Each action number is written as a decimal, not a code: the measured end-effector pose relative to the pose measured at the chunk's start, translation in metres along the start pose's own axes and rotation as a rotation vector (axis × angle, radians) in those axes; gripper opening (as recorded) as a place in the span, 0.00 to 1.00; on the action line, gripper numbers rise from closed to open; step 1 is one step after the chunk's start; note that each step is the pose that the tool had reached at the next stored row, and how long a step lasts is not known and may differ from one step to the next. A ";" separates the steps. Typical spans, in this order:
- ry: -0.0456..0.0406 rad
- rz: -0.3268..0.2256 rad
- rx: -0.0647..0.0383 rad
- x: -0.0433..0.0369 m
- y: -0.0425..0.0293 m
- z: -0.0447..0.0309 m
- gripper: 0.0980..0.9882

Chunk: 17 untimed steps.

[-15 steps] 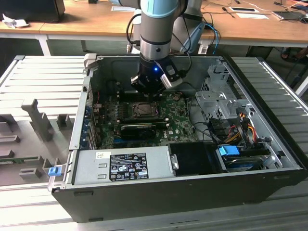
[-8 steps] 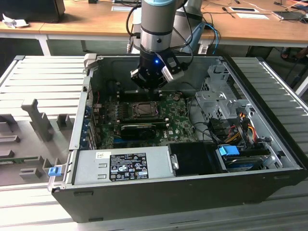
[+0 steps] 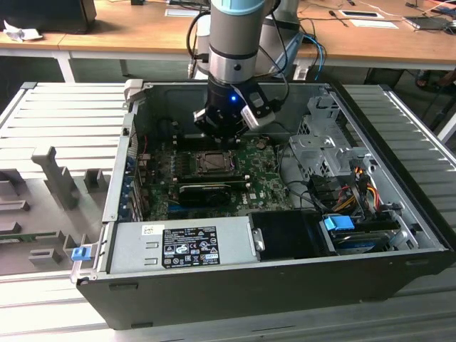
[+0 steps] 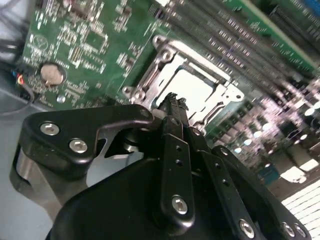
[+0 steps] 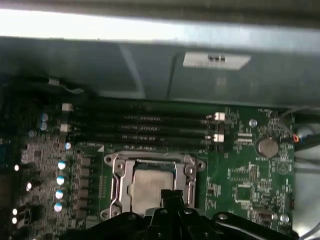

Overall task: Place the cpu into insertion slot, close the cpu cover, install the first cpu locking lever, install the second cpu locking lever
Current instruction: 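Install the second cpu locking lever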

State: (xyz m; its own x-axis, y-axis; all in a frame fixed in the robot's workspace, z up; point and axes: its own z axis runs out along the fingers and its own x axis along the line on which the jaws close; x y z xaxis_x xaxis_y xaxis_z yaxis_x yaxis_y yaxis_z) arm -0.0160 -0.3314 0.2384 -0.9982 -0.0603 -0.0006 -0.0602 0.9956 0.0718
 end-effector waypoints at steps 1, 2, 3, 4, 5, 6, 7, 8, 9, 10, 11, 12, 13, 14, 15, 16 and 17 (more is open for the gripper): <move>0.0016 0.000 0.000 0.0001 -0.0021 0.0005 0.01; 0.0022 0.000 0.000 0.0002 -0.0034 0.0006 0.01; 0.0024 0.000 0.000 0.0002 -0.0048 0.0006 0.01; 0.0024 0.000 -0.001 0.0004 -0.0069 0.0005 0.01; 0.0024 0.000 -0.001 0.0004 -0.0080 0.0004 0.01; 0.0024 0.000 -0.001 0.0006 -0.0104 0.0002 0.01; 0.0023 0.000 -0.002 0.0008 -0.0143 0.0000 0.01; 0.0024 0.000 -0.002 0.0009 -0.0159 0.0000 0.01; 0.0025 0.000 -0.002 0.0011 -0.0183 -0.0001 0.01; 0.0023 0.000 -0.005 0.0012 -0.0204 -0.0001 0.01; 0.0021 -0.001 -0.009 0.0013 -0.0224 0.0000 0.01; 0.0018 -0.001 -0.014 0.0015 -0.0254 -0.0001 0.01; 0.0017 -0.002 -0.015 0.0016 -0.0274 -0.0001 0.01; 0.0016 -0.002 -0.016 0.0017 -0.0297 -0.0003 0.01; 0.0016 -0.002 -0.017 0.0019 -0.0320 -0.0004 0.01; 0.0015 -0.003 -0.019 0.0020 -0.0345 -0.0006 0.01; 0.0005 -0.003 -0.038 0.0021 -0.0363 -0.0007 0.01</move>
State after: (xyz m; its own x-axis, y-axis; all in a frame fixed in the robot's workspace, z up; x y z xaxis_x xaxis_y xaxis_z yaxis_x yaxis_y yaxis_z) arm -0.0160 -0.3678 0.2365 -0.9980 -0.0632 -0.0004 -0.0629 0.9920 0.1095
